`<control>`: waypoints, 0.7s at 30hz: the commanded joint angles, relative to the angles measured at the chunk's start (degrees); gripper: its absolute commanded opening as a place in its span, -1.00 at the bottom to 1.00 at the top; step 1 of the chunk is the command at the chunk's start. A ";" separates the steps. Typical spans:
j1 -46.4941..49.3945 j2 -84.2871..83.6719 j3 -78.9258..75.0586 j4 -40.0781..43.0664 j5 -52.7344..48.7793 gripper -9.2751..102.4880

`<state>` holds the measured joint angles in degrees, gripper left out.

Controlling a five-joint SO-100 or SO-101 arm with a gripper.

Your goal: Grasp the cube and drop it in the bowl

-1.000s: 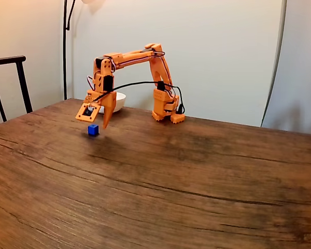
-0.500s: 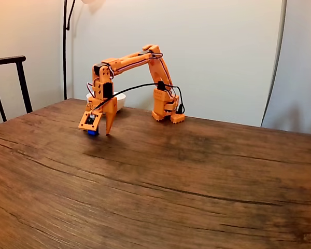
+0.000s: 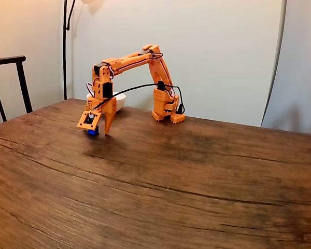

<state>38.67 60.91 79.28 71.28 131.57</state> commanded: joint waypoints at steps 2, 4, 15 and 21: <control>-0.35 -0.35 -0.70 -1.67 -0.44 -0.36; -0.35 -0.35 -0.70 -1.67 -0.44 -0.43; -0.35 -0.44 0.09 -3.16 -1.14 -0.48; -1.05 -0.44 0.18 -3.16 -0.97 -0.59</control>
<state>38.76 60.91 78.93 68.47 130.52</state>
